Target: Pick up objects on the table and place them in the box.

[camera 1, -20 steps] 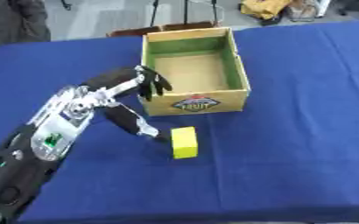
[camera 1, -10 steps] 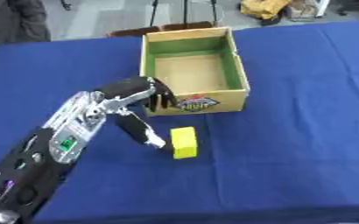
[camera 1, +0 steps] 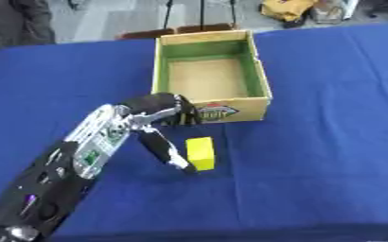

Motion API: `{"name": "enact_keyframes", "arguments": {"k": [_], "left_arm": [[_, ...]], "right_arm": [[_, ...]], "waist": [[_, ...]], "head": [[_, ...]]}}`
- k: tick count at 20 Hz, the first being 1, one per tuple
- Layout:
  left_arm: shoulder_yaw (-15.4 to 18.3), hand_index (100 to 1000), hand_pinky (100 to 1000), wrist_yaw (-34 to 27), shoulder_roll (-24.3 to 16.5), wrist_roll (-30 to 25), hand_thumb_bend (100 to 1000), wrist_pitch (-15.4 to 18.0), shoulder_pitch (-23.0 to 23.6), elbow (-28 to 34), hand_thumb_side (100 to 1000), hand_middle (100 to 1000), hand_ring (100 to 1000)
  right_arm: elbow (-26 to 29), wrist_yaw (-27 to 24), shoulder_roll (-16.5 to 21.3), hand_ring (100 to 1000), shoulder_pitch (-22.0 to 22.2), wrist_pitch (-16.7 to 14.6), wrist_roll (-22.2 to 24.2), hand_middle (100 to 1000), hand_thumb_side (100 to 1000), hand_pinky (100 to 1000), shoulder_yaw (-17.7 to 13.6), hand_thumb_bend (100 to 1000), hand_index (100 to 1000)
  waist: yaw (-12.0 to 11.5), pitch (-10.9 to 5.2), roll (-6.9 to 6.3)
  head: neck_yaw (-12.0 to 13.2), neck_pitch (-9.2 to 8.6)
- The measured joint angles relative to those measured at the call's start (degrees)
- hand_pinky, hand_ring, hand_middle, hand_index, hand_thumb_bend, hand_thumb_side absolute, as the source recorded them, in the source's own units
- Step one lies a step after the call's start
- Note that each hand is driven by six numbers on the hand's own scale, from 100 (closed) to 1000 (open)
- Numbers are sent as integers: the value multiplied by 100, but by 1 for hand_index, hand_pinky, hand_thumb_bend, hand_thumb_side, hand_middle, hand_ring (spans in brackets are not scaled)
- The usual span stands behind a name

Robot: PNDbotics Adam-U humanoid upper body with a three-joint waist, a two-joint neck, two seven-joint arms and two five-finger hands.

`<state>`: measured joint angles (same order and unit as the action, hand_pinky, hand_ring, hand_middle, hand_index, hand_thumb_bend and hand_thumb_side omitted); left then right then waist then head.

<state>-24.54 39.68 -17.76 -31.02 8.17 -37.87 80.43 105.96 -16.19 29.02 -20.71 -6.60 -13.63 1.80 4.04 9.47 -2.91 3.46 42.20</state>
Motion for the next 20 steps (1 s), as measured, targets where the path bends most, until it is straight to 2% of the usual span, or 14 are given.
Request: {"name": "enact_keyframes", "arguments": {"k": [11, 20], "left_arm": [[3, 733, 496, 289, 213, 129, 809, 50, -3, -472, 503, 534, 480], [14, 660, 437, 481, 359, 356, 758, 63, -3, -750, 478, 474, 425]], "right_arm": [[0, -5, -8, 789, -1, -6, 12, 803, 1000, 803, 1, 100, 920], [0, -5, -10, 789, -1, -7, 16, 803, 1000, 804, 2, 100, 921]], "waist": [[21, 1, 0], [29, 11, 0]], "head": [[7, 0], [31, 0]]}}
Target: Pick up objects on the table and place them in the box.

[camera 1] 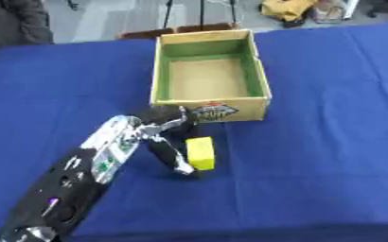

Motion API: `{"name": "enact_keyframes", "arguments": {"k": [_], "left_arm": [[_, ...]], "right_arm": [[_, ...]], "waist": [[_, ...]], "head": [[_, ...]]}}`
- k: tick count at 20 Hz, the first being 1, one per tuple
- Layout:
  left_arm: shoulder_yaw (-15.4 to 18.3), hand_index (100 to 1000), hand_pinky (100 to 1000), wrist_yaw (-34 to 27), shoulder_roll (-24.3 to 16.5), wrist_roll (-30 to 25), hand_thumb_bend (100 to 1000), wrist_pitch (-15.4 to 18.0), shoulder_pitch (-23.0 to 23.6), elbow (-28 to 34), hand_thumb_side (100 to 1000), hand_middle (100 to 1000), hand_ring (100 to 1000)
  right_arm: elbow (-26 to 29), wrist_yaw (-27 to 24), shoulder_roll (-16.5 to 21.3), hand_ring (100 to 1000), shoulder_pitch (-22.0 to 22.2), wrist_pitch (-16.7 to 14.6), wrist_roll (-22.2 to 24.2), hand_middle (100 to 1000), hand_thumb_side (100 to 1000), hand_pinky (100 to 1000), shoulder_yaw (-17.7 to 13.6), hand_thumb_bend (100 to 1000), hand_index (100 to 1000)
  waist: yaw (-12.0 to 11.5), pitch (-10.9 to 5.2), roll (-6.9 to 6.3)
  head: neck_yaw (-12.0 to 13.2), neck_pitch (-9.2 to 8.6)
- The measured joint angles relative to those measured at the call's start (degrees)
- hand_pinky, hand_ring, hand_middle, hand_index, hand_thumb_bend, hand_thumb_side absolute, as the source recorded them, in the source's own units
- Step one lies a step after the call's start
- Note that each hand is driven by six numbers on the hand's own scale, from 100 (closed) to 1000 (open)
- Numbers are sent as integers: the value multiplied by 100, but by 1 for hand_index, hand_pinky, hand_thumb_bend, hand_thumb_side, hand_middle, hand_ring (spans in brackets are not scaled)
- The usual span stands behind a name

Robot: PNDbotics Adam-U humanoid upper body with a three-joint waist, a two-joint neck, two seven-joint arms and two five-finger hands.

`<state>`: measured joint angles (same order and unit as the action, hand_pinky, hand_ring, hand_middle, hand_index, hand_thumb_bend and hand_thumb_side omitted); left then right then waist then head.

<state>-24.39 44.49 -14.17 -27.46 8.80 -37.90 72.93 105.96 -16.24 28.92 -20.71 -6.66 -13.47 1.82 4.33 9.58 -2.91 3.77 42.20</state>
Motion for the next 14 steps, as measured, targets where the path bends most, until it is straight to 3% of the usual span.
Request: {"name": "enact_keyframes", "arguments": {"k": [3, 6, 14], "left_arm": [[20, 624, 411, 33, 6, 126, 706, -8, 1, -50, 456, 448, 398], [28, 543, 359, 45, 17, 291, 561, -30, 3, -84, 416, 385, 343], [28, 420, 285, 8, 54, 753, 416, -105, 12, -119, 360, 283, 259]], "right_arm": [[0, 0, -1, 789, 0, 0, 2, 803, 1000, 804, 0, 100, 921], [0, 0, -2, 789, 0, -2, 5, 803, 1000, 804, 0, 100, 921], [0, -1, -3, 790, 0, 1, 16, 803, 1000, 804, 0, 100, 921]], "waist": [[1, 1, 0], [1, 2, 0], [1, 2, 0]], "head": [[1, 0], [3, 0], [4, 0]]}}
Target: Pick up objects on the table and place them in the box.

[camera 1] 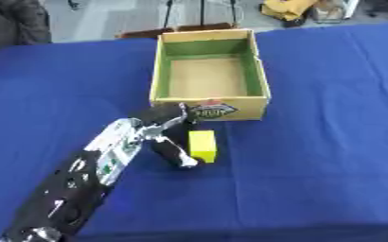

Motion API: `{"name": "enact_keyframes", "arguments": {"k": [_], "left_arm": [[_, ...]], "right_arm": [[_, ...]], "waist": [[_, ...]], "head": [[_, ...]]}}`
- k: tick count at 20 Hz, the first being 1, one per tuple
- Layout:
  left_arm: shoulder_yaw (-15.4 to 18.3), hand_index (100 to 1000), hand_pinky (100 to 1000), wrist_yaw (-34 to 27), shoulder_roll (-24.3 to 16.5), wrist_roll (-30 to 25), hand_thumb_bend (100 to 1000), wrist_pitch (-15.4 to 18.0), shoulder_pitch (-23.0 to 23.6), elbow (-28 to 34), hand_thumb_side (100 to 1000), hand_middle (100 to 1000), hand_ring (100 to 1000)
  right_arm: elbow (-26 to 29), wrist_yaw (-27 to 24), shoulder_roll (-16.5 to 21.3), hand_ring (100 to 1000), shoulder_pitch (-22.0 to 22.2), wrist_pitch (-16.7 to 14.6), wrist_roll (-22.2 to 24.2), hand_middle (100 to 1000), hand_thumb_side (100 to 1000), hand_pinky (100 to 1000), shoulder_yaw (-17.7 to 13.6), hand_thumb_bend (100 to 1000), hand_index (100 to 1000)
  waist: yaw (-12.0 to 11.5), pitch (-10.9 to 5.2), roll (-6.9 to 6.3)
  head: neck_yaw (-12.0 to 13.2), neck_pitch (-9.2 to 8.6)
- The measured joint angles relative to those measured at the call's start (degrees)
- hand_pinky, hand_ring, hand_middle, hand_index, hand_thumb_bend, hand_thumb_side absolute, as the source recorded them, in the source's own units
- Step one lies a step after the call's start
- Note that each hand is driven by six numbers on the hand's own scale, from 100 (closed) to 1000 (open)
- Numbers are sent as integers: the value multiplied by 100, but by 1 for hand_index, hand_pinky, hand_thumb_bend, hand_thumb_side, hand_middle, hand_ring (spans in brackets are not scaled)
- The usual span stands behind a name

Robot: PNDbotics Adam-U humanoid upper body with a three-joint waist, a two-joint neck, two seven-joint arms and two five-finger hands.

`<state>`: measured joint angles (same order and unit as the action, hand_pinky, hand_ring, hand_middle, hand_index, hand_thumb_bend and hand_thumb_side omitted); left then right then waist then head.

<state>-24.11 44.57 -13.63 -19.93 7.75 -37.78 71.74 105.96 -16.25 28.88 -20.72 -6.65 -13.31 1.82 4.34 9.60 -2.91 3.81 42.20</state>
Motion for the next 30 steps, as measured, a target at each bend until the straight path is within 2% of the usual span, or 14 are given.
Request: {"name": "enact_keyframes", "arguments": {"k": [9, 15, 23, 30], "left_arm": [[1, 369, 270, -208, -59, 50, 400, -36, 1, 223, 359, 236, 225], [110, 357, 261, -573, -449, -178, 398, -135, -3, 863, 362, 222, 213], [445, 351, 258, -1063, -841, -236, 398, -514, -95, 1522, 359, 215, 207], [688, 354, 259, -1064, -867, -10, 404, -779, -480, 1347, 342, 218, 209]], "right_arm": [[-1, -2, 0, 790, 0, 0, 1, 803, 1000, 805, 0, 100, 922], [-2, -2, 0, 790, 0, -2, -1, 803, 1000, 805, -1, 100, 922], [-3, -2, 0, 790, 1, -10, -9, 803, 1000, 805, -2, 100, 922], [-3, -6, 0, 790, 1, -11, -9, 803, 1000, 805, -2, 100, 922]], "waist": [[-4, 0, 0], [-17, -1, -4], [-25, -7, -4], [27, -7, -1]], "head": [[-3, 0], [-33, 0], [-55, -3], [-61, -27]]}}
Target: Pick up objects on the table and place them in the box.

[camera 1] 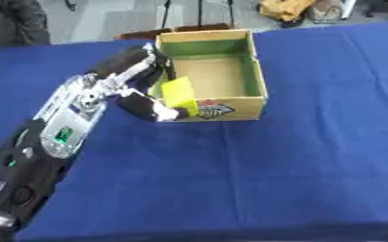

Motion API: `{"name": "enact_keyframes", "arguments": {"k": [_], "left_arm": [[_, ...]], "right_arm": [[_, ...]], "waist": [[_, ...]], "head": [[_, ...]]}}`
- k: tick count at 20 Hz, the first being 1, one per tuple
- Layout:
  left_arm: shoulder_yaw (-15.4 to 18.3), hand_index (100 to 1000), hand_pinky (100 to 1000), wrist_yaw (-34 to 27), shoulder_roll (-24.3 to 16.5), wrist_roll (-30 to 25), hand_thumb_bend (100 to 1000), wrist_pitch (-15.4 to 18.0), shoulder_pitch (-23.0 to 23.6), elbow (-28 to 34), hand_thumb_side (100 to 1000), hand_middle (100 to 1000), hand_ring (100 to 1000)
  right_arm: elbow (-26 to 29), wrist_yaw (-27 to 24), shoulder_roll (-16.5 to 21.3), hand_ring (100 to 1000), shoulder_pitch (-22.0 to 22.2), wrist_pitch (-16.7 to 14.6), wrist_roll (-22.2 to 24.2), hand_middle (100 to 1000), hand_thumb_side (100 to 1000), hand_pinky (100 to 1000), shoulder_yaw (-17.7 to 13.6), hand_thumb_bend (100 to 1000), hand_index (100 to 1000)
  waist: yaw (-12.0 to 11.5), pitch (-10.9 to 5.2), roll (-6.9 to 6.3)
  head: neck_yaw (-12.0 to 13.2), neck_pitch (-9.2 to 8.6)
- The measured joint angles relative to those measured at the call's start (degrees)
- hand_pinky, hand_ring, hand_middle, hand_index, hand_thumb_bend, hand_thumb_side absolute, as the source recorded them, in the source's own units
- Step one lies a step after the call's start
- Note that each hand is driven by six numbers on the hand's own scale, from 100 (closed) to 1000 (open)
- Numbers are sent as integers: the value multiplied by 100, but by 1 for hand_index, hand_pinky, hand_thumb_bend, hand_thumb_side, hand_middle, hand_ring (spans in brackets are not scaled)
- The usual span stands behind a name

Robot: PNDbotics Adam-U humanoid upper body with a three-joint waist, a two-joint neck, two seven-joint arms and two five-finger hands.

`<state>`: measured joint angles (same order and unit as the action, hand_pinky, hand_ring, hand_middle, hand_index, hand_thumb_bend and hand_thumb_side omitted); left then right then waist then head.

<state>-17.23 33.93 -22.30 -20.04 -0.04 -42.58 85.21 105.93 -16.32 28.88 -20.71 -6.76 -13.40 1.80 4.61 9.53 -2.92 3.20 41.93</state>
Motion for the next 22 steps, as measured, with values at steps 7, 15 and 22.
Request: {"name": "enact_keyframes", "arguments": {"k": [7, 15, 22], "left_arm": [[135, 364, 270, 458, 64, 231, 421, 8, -520, -887, 340, 225, 216], [447, 373, 280, 1292, 394, 693, 431, 172, -985, -2172, 332, 236, 225], [724, 434, 326, 1837, 679, 1182, 433, 355, -1121, -3012, 355, 301, 270]], "right_arm": [[0, -22, -3, 790, -54, 10, 32, 803, 1000, 806, 16, 100, 923], [0, -47, -47, 791, -157, 40, 147, 803, 1000, 807, 137, 100, 923], [0, -52, -53, 791, -240, 70, 229, 803, 1000, 807, 202, 100, 923]], "waist": [[122, 35, 3], [369, 129, -29], [481, 198, -86]], "head": [[73, -27], [212, -91], [323, -127]]}}
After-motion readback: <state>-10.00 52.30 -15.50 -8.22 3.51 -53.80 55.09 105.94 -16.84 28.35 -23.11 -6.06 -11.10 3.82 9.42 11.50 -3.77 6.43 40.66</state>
